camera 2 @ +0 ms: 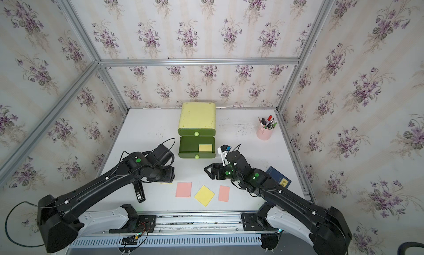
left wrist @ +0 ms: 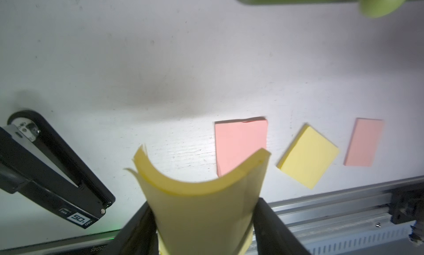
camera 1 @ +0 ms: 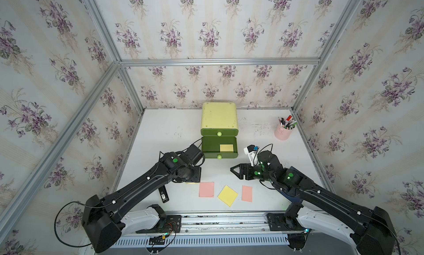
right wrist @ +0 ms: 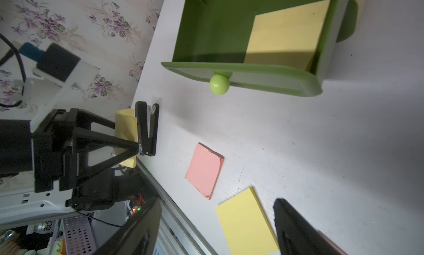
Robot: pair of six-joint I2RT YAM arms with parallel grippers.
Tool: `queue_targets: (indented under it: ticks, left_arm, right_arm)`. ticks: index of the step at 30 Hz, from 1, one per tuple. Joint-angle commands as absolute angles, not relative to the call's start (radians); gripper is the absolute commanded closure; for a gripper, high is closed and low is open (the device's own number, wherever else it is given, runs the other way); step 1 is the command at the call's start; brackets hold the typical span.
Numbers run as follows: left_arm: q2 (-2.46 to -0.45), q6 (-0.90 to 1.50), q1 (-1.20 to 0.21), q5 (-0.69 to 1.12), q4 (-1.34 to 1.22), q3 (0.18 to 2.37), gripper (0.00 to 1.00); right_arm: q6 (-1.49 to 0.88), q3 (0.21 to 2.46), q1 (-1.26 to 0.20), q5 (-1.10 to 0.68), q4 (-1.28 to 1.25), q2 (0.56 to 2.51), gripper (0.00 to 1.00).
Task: Please put the sticky notes in the drawer by color
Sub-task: Pick up the sticky notes from the center of the board.
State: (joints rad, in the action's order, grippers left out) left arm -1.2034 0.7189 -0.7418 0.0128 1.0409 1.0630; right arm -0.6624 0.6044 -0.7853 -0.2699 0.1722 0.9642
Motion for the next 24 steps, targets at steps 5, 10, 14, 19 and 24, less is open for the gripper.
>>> queue_targets:
  ticks: [5, 10, 14, 19, 24]
  left_arm:
    - [-1.346, 0.612, -0.739, -0.038, 1.134, 1.319, 0.34]
    - [-1.507, 0.573, -0.735, -0.048, 1.161, 1.499, 0.33]
    - [-1.579, 0.559, -0.733, -0.049, 1.14, 1.573, 0.33]
    - [-1.637, 0.548, -0.729, -0.071, 1.093, 1.605, 0.33]
    - [-1.67, 0.548, -0.715, -0.111, 1.072, 1.613, 0.34]
  right_arm:
    - [-0.684, 0.577, -0.787, -0.217, 0.144, 0.922, 0.18]
    - [-0.689, 0.571, -0.787, -0.19, 0.18, 0.868, 0.17]
    - [-0.693, 0.556, -0.786, -0.177, 0.202, 0.83, 0.17]
    - [-0.702, 0.538, -0.785, -0.17, 0.218, 0.797, 0.17]
    - [-0.708, 0.525, -0.786, -0.164, 0.235, 0.768, 0.17]
